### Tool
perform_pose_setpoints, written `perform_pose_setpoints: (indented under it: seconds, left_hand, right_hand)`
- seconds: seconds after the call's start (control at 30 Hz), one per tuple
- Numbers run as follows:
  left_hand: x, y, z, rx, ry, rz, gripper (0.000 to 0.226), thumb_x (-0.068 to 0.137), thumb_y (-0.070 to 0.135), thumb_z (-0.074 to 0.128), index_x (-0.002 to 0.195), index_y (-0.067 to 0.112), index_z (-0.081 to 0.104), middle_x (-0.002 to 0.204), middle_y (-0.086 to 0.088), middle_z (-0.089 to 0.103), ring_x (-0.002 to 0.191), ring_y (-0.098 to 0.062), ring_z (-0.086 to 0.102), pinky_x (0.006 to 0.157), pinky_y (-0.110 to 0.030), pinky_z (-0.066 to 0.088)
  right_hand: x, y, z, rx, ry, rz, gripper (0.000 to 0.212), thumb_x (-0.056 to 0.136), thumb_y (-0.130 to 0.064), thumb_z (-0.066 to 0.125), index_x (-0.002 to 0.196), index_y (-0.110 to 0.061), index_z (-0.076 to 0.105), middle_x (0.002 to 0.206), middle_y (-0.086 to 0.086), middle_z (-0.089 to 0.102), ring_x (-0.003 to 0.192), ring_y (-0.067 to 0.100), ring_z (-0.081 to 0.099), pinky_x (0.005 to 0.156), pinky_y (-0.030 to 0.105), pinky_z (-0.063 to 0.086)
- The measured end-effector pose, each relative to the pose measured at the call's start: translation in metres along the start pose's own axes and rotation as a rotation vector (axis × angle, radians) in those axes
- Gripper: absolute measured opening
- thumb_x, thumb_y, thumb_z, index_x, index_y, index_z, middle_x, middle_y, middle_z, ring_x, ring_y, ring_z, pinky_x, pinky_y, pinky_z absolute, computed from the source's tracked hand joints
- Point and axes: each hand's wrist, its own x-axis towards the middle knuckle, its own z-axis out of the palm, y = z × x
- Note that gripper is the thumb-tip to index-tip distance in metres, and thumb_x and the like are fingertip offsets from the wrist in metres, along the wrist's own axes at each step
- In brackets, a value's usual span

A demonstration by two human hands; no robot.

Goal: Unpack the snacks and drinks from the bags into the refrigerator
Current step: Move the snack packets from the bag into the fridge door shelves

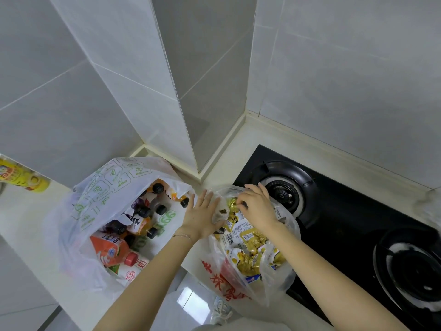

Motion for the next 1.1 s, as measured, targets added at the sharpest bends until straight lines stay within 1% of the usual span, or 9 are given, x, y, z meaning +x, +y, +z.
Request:
perform_pose_setpoints:
  seconds: [0.1,0.17,0.27,0.37,0.5,0.6,0.7,0.9,1.1]
  left_hand:
    - [-0.003,0.004,-0.004,-0.137,0.136,0.033,0.106,0.067,0.078,-0.003,0.154,0.020,0.017,0.163,0.000,0.007,0.150,-0.020,-0.012,0.112,-0.039,-0.024]
    - [-0.004,0.010,-0.009,-0.222,0.277,0.078,0.100,0.074,0.077,0.009,0.151,0.016,0.030,0.161,0.000,0.018,0.150,-0.019,-0.006,0.110,-0.029,-0.029]
    - [-0.004,0.021,-0.018,-0.358,0.376,0.157,0.089,0.082,0.073,0.031,0.149,0.014,0.035,0.159,-0.001,0.026,0.150,-0.017,0.001,0.116,-0.030,-0.020]
    - [-0.008,0.034,-0.026,-0.502,0.474,0.189,0.079,0.087,0.053,0.061,0.150,0.015,0.032,0.159,-0.001,0.025,0.149,-0.016,0.004,0.122,-0.044,-0.001]
    - [-0.018,0.048,-0.041,-0.616,0.599,0.249,0.076,0.087,0.034,0.064,0.151,0.017,0.027,0.156,0.004,0.027,0.147,-0.008,0.005,0.122,-0.033,0.000]
    - [-0.020,0.053,-0.046,-0.627,0.554,0.329,0.066,0.082,0.019,0.059,0.145,0.012,0.039,0.147,-0.002,0.044,0.143,-0.012,0.025,0.121,-0.036,0.015]
    - [-0.018,0.056,-0.041,-0.617,0.457,0.322,0.062,0.082,0.018,0.062,0.141,0.010,0.045,0.134,-0.006,0.058,0.126,-0.022,0.050,0.110,-0.031,0.033]
    - [-0.021,0.053,-0.035,-0.508,0.340,0.199,0.068,0.083,0.047,0.068,0.140,0.021,0.044,0.125,-0.001,0.064,0.112,-0.022,0.060,0.093,-0.033,0.047]
    - [-0.024,0.046,-0.034,-0.526,0.329,0.208,0.060,0.076,0.060,0.066,0.127,0.029,0.056,0.113,0.008,0.069,0.099,-0.015,0.064,0.084,-0.034,0.052]
  right_hand:
    - [-0.002,-0.002,-0.007,0.079,0.062,-0.019,0.006,0.083,-0.010,0.070,0.078,-0.013,0.069,0.093,0.000,0.071,0.124,0.022,0.050,0.116,0.042,0.022]
    - [-0.004,-0.004,-0.014,0.156,0.074,-0.003,0.001,0.085,-0.011,0.069,0.084,-0.011,0.069,0.100,0.002,0.069,0.121,0.019,0.052,0.109,0.039,0.034]
    - [-0.008,-0.009,-0.024,0.205,0.055,0.031,0.007,0.091,-0.015,0.062,0.095,-0.011,0.065,0.095,0.002,0.068,0.094,0.020,0.062,0.081,0.039,0.051]
    - [-0.013,-0.012,-0.032,0.235,0.065,0.054,0.008,0.094,-0.018,0.057,0.098,-0.012,0.062,0.089,0.001,0.067,0.080,0.020,0.061,0.069,0.044,0.051]
    - [-0.022,-0.014,-0.042,0.247,0.088,0.070,0.008,0.097,-0.020,0.052,0.100,-0.016,0.057,0.092,-0.003,0.064,0.079,0.016,0.060,0.069,0.044,0.052]
    - [-0.029,-0.014,-0.049,0.274,0.134,0.093,0.007,0.098,-0.020,0.052,0.102,-0.015,0.054,0.090,-0.005,0.062,0.077,0.014,0.060,0.067,0.042,0.052]
    - [-0.036,-0.015,-0.054,0.290,0.155,0.104,0.009,0.098,-0.023,0.052,0.102,-0.015,0.053,0.086,-0.003,0.062,0.075,0.015,0.061,0.064,0.043,0.052]
    - [-0.046,-0.015,-0.056,0.324,0.159,0.135,0.008,0.097,-0.024,0.055,0.100,-0.017,0.056,0.088,-0.006,0.065,0.079,0.010,0.062,0.068,0.039,0.054]
    - [-0.049,-0.022,-0.054,0.438,0.075,0.144,0.003,0.096,-0.019,0.056,0.097,-0.016,0.055,0.087,0.001,0.068,0.080,0.014,0.065,0.070,0.031,0.053]
